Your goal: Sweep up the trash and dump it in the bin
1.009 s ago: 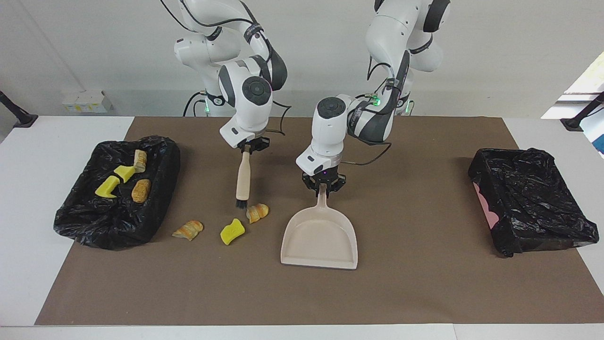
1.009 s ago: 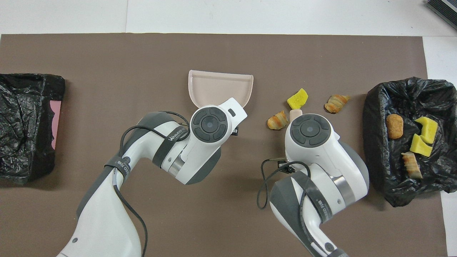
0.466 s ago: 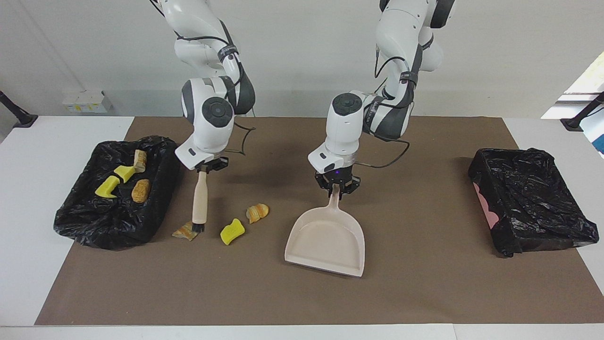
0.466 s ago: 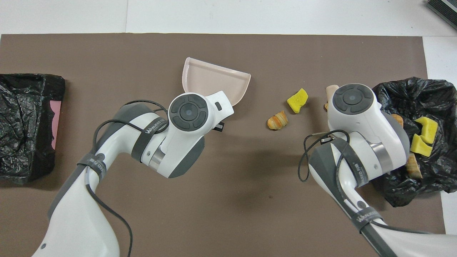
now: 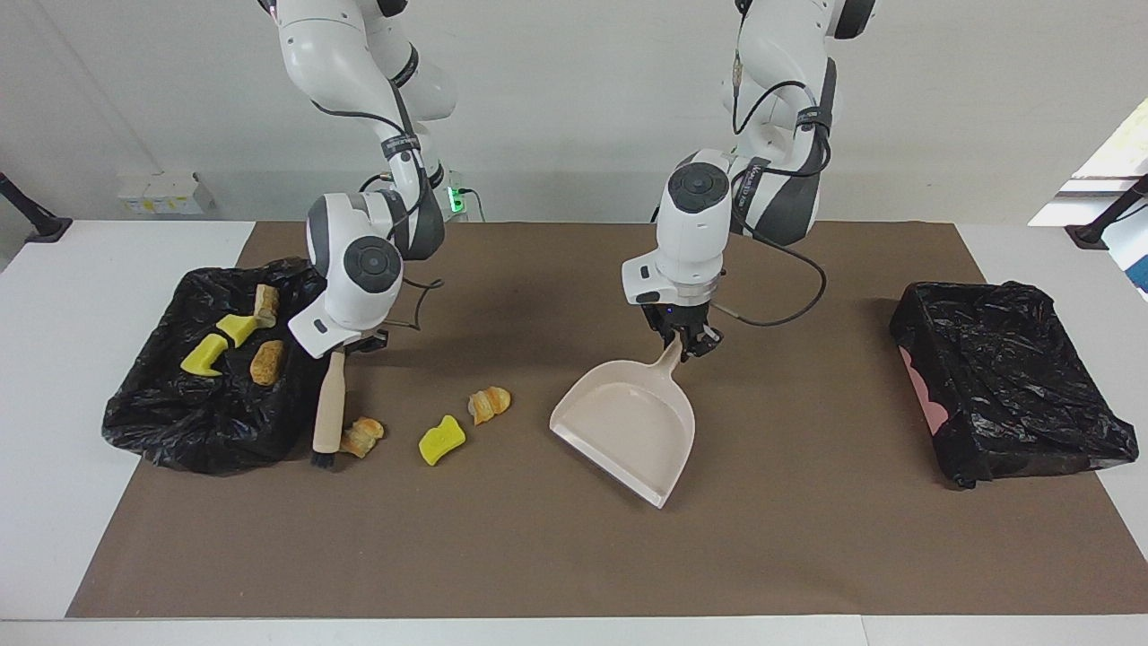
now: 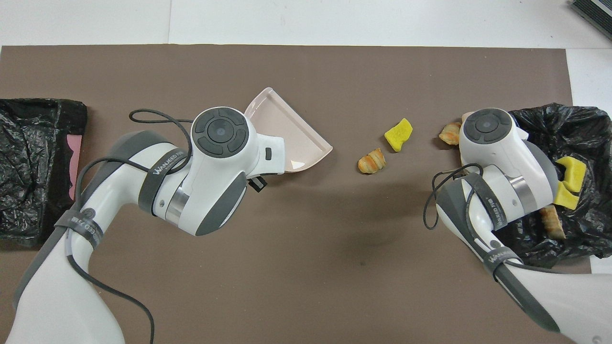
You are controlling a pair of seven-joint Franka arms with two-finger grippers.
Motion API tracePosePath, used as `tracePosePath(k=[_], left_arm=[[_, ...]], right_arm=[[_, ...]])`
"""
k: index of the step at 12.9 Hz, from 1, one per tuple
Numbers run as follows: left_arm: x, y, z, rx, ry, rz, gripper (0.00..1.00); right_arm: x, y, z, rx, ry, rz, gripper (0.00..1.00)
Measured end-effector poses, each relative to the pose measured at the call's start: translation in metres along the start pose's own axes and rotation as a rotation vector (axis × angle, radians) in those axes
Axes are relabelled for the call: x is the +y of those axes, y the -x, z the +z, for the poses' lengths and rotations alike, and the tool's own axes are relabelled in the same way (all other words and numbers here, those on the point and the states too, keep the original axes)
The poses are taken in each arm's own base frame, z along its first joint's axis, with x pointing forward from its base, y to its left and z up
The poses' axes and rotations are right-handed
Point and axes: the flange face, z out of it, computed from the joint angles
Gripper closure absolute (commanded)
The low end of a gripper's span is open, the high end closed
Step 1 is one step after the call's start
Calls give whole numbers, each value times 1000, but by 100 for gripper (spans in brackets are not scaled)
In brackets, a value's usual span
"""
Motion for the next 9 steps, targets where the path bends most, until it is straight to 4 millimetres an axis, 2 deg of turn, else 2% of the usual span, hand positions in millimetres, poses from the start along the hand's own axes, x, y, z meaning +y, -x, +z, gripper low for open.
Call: tracePosePath(k=[2, 4, 7, 9], left_arm=[[2, 5, 10, -19, 9, 190, 100], [9, 9, 15, -4, 6, 317, 100], [14, 18, 20, 9, 1, 357, 100], [14, 22, 21, 8, 2, 359, 100]], right_arm=[[-9, 0, -3, 3, -7, -12, 100], [-37, 4, -16, 10, -45, -37, 100], [-83, 15, -37, 8, -126, -82, 100], [-106, 23, -49, -2, -189, -93, 100]])
